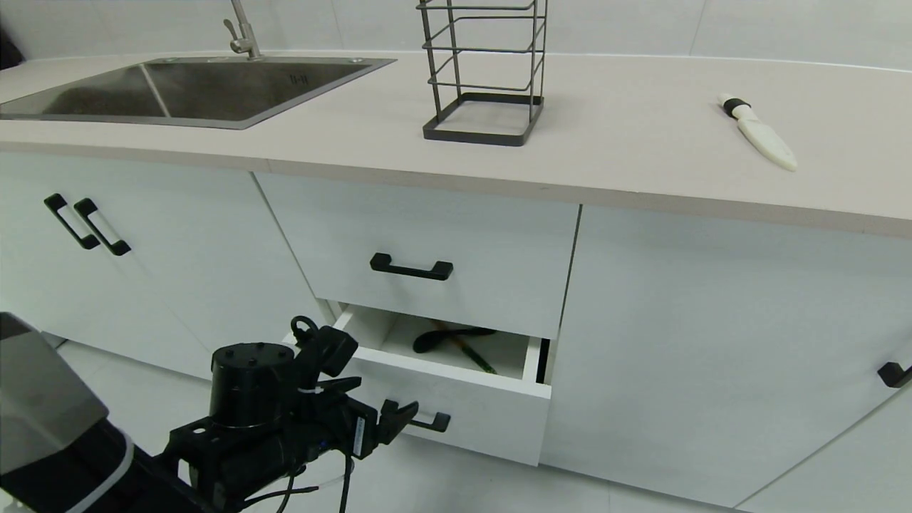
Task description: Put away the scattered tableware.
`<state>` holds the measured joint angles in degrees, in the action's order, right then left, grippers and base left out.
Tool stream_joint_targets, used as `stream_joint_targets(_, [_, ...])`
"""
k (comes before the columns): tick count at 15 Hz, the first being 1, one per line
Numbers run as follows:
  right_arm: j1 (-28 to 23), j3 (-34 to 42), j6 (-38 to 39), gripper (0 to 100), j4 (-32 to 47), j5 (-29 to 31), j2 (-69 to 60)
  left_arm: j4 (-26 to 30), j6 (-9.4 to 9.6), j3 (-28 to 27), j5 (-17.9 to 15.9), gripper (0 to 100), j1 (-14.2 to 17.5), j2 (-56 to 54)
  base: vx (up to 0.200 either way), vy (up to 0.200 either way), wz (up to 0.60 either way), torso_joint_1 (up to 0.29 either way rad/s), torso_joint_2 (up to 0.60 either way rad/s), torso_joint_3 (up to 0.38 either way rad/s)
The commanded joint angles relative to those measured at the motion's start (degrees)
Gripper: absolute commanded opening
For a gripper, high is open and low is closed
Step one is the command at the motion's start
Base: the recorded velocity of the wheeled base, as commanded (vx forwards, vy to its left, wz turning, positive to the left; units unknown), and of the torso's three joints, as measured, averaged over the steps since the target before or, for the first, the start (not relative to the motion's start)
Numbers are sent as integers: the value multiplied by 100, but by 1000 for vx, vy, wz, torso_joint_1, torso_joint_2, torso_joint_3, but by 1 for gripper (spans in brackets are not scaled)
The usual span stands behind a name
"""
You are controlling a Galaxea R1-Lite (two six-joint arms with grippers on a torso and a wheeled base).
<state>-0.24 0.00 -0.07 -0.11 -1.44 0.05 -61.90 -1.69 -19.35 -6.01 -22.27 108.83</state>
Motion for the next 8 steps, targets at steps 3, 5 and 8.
stream_joint_targets(3, [-2, 0, -1, 100, -7, 3, -5, -23, -15, -509, -5, 100, 74, 183, 0, 0, 0, 0, 0, 0])
stream_joint_targets(5, [-2, 0, -1, 100, -7, 3, -5, -59, -6, -728, -5, 100, 100, 227, 0, 0, 0, 0, 0, 0])
stream_joint_targets(8, [-2, 0, -1, 100, -7, 3, -5, -305, -24, -1080, -41, 100, 162, 508, 0, 0, 0, 0, 0, 0])
